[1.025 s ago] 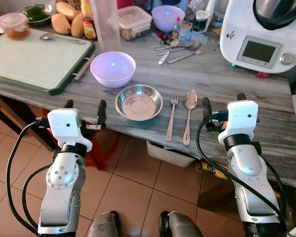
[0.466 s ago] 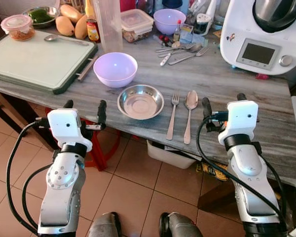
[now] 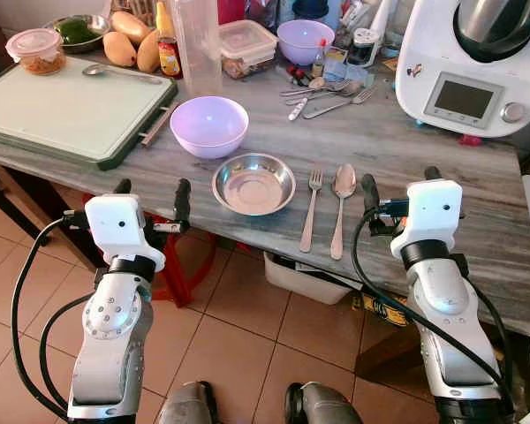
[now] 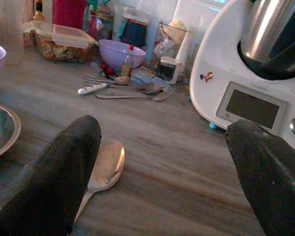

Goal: Setting the table

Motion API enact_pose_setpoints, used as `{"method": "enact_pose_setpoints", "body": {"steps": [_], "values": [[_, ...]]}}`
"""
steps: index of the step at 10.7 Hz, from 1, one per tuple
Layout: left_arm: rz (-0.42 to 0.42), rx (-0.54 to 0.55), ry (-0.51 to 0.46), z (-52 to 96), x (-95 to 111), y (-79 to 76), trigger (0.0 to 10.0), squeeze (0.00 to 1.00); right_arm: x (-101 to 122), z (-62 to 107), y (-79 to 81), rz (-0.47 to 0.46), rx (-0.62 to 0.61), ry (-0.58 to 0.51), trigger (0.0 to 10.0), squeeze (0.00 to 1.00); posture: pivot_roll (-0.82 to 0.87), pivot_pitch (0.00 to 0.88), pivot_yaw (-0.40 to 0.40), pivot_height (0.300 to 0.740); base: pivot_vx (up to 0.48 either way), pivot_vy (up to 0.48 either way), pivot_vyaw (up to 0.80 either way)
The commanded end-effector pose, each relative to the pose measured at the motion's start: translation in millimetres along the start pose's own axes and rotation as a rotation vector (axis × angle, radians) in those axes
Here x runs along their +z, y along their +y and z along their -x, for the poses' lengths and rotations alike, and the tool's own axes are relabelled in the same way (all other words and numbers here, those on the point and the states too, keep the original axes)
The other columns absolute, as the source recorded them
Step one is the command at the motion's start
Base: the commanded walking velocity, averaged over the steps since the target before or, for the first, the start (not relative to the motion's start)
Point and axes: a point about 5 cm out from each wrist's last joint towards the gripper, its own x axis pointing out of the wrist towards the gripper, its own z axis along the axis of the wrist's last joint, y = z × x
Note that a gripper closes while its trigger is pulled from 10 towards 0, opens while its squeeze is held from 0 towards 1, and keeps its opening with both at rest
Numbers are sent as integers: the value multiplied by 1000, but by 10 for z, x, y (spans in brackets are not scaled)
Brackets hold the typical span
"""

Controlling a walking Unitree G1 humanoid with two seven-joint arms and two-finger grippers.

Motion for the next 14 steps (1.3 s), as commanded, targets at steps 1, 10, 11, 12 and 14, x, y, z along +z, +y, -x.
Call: {"method": "enact_pose_setpoints", "body": {"steps": [1, 10, 11, 12, 14], "values": [[-8, 0, 6, 14, -16, 9, 10000, 0, -15, 6, -13, 5, -1, 5, 10000, 0, -16, 69, -11, 740, 0, 0, 0], [49, 78, 161, 26, -333, -2, 10000, 0, -252, 29, 98, -220, 12, 67, 10000, 0, -27, 143, -1, 740, 0, 0, -61], [48, 76, 157, 26, -329, -2, 10000, 0, -255, -3, 78, -211, 9, 61, 10000, 0, -24, 146, 0, 740, 0, 0, -800], [49, 77, 156, 24, -333, 0, 10000, 0, -260, -12, 72, -217, 8, 52, 10000, 0, -21, 147, 2, 740, 0, 0, -663], [49, 77, 161, 18, -334, -1, 10000, 0, -242, -29, 79, -218, 14, 33, 10000, 0, -20, 146, 2, 740, 0, 0, 0]]}}
